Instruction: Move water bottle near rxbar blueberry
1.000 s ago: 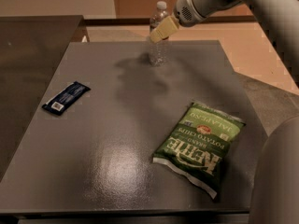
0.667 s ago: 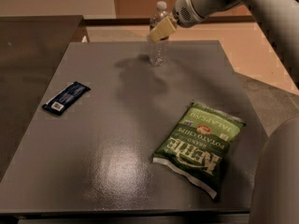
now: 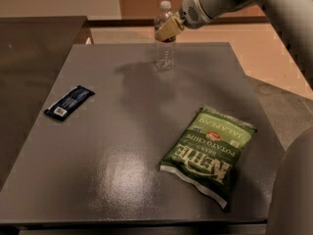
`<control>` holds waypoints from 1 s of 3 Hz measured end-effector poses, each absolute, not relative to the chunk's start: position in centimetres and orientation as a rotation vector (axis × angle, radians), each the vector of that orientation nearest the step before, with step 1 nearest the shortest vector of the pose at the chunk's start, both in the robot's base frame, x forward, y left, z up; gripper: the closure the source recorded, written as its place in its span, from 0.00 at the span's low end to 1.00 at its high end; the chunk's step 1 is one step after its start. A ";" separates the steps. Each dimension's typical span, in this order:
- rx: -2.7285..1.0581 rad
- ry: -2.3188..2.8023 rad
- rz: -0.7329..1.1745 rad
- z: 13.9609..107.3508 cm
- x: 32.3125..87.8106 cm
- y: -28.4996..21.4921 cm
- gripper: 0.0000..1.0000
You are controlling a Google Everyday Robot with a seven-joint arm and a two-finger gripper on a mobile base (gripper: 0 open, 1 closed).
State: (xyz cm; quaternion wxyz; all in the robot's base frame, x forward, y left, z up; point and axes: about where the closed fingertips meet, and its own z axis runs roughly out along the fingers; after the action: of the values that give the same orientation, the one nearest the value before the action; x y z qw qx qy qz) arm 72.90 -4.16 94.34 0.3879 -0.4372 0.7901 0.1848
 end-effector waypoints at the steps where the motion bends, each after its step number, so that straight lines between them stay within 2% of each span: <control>1: -1.126 1.994 0.511 95.0 71.9 -3.5 1.00; 3: -1.184 1.940 0.585 96.0 68.9 -0.4 1.00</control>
Offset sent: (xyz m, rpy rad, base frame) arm -0.0459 0.0326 0.0239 0.0744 0.0099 0.1147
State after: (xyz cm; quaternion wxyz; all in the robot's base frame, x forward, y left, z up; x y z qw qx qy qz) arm 68.86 -0.45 96.04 0.3870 -0.4652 0.7622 0.2299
